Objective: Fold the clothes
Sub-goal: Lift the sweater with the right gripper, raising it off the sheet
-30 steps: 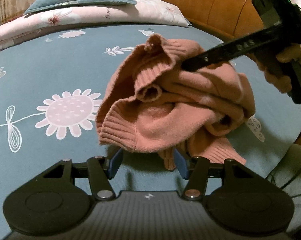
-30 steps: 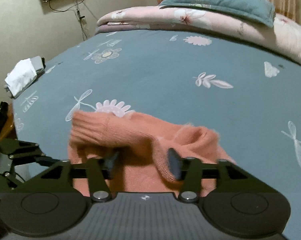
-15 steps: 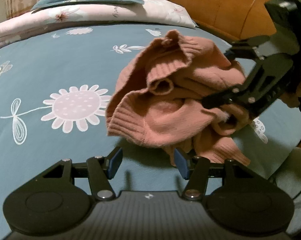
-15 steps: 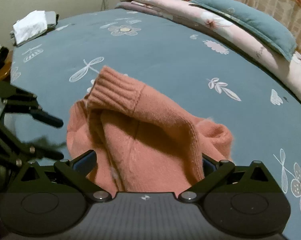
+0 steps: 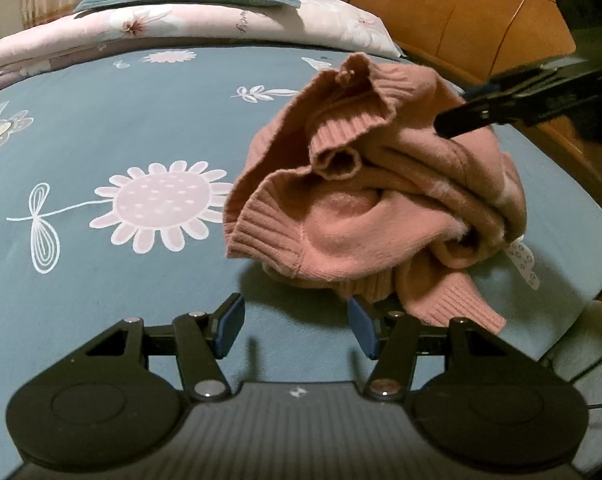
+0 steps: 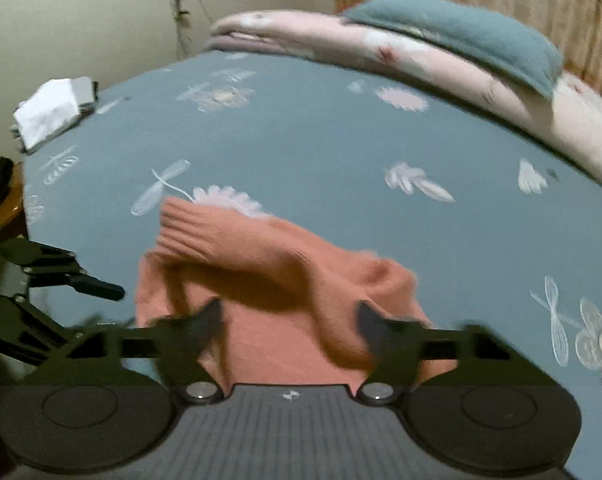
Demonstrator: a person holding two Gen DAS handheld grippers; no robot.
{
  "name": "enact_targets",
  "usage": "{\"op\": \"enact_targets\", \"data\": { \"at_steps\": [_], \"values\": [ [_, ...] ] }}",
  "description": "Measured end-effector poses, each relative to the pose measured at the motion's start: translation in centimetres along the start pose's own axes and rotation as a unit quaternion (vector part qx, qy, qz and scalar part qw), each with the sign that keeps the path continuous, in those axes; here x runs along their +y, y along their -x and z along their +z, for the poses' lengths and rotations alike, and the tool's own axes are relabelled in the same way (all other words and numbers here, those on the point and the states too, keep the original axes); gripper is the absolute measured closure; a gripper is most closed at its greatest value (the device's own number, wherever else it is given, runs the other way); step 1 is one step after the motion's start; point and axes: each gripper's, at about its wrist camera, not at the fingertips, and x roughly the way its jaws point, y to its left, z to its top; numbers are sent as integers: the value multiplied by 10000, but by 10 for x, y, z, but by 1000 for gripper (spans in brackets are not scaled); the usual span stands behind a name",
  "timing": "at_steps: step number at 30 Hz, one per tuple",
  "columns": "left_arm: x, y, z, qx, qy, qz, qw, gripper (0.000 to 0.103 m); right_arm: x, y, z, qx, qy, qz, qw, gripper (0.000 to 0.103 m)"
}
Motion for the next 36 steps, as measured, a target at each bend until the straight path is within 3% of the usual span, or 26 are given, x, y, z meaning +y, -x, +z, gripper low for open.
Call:
{"op": "enact_targets", "data": {
  "at_steps": [2,8,10,11,14,20,29,31,33,36],
  "values": [
    [0,0,0,-2,-2,-22,10000,46,-5,3,-4,-34,-142,191,9997,54],
    [-3,-1,1,-8,-22,-44,10000,46,5,-16,3,94,359,-89,9993,56],
    [-3,-1,0,-22,-26,-38,10000,46,5,-18,8,98,330,-168,9993,70],
    [-3,0,0,-28,-29,-32,10000,46,4,-18,10,107,287,-258,9992,85],
    [0,0,-2,-24,-21,18,10000,46,6,-13,13,-14,232,-428,9988,96],
    [1,1,-1,-98,6,26,9999,46,-1,7,22,-304,42,-699,9971,96],
    [-2,3,0,-174,13,-60,9998,45,7,6,23,-124,198,-648,9976,96],
    [-2,3,0,-177,20,-61,9998,45,10,5,21,-81,294,-562,9980,93],
    [-1,3,-1,-171,20,-62,9998,45,16,2,17,0,474,-500,9976,83],
    [0,3,-2,-147,27,-57,9999,45,21,-1,11,135,718,-382,9966,81]
  ]
}}
